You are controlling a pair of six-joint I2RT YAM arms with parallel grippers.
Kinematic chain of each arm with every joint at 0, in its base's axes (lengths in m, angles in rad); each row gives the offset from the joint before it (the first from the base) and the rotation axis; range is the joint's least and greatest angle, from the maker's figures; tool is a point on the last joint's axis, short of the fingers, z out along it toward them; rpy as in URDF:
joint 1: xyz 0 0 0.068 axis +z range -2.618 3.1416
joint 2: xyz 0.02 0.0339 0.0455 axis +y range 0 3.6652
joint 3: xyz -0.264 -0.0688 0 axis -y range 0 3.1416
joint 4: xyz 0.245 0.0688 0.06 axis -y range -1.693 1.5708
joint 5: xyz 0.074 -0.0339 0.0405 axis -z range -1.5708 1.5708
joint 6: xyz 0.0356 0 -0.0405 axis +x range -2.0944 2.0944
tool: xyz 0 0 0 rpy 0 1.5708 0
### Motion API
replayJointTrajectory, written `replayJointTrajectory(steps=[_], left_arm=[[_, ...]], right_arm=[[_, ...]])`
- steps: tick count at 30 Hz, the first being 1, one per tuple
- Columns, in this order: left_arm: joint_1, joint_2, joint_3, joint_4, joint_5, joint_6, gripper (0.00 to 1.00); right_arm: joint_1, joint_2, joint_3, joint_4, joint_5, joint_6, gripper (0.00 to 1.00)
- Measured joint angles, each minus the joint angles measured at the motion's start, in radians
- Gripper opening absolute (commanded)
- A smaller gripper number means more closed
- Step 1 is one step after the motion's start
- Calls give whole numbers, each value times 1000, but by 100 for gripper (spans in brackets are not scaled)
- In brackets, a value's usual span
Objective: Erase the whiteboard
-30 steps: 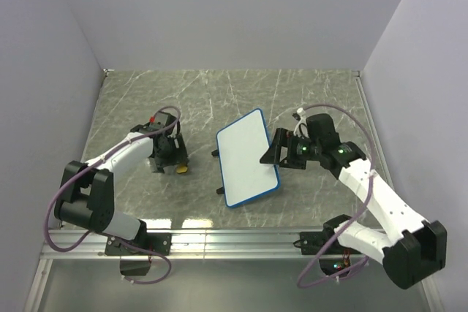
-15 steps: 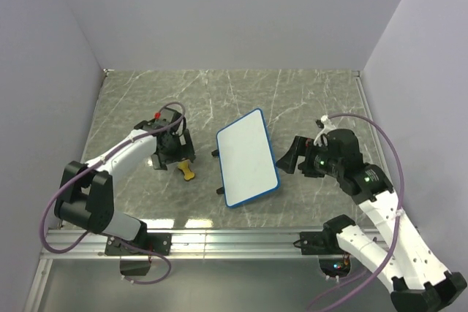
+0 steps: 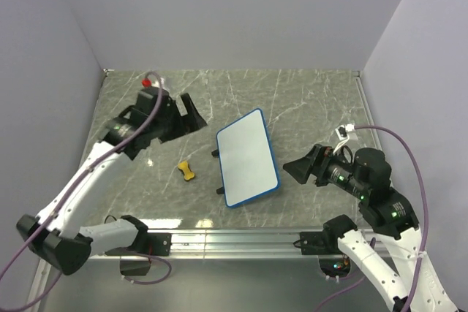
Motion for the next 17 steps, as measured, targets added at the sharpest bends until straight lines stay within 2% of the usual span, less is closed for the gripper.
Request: replayJointTrajectory(steps=[9, 17], left_arm=[[-2, -85, 316, -199, -41, -7, 99], [-2, -138, 375, -300, -92, -5, 100]], right_arm=[[0, -1, 58, 8, -30, 23, 99], [0, 0, 55, -53, -39, 14, 99]])
